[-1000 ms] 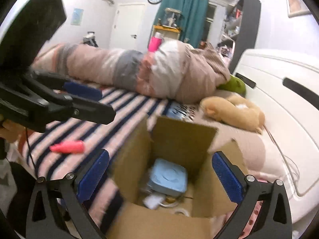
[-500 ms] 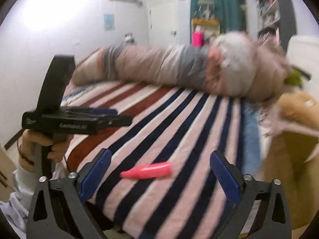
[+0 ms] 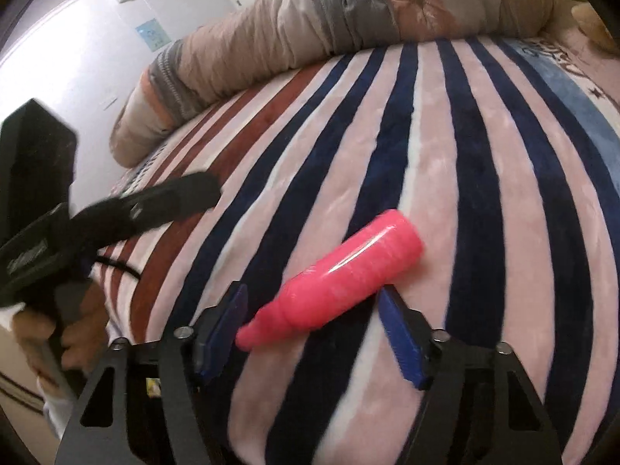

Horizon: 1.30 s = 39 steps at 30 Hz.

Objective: Organize rigid objects
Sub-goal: 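Move the right tool back to the pink spray bottle and grasp it, then carry the pink spray bottle into the box and open the right tool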

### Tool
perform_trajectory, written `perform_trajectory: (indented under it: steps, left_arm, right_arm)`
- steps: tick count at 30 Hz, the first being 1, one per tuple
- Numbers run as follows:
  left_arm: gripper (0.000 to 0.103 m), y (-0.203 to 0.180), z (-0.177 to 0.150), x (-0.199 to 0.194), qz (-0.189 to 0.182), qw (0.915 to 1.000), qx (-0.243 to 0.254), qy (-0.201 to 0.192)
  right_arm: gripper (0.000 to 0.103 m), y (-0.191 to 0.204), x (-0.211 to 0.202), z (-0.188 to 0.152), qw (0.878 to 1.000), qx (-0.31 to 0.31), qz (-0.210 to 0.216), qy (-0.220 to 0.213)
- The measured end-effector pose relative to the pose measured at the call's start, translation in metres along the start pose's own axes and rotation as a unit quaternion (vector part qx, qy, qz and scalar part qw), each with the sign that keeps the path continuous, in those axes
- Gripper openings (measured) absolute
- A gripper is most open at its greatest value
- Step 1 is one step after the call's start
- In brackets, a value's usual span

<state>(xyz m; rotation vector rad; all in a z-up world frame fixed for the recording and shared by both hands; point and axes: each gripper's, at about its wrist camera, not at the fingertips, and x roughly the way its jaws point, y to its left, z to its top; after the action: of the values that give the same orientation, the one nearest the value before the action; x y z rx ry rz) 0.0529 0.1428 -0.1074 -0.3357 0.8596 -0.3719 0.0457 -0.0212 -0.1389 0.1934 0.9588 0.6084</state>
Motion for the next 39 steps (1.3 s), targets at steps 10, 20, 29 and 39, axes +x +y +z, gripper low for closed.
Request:
perform_trajectory:
  steps: [10, 20, 29, 39]
  left_arm:
    - [0.066, 0.001, 0.000, 0.003, 0.000, 0.9999, -0.011, 0.001]
    - [0.066, 0.000, 0.004, 0.011, -0.045, 0.9988, -0.016, 0.011]
    - [0.066, 0.000, 0.005, 0.013, -0.049, 0.9985, -0.021, 0.014]
    - [0.065, -0.053, 0.010, 0.001, -0.149, 0.9884, 0.031, 0.007]
  right_arm:
    - [0.027, -0.015, -0.008, 0.028, 0.994, -0.080, -0.066, 0.036]
    - [0.032, -0.023, 0.032, 0.053, 0.992, -0.066, -0.072, 0.079]
    - [0.027, -0.029, 0.036, 0.067, 0.994, -0.049, -0.056, 0.078]
    - [0.027, 0.017, -0.050, 0.026, 0.986, -0.168, -0.012, 0.005]
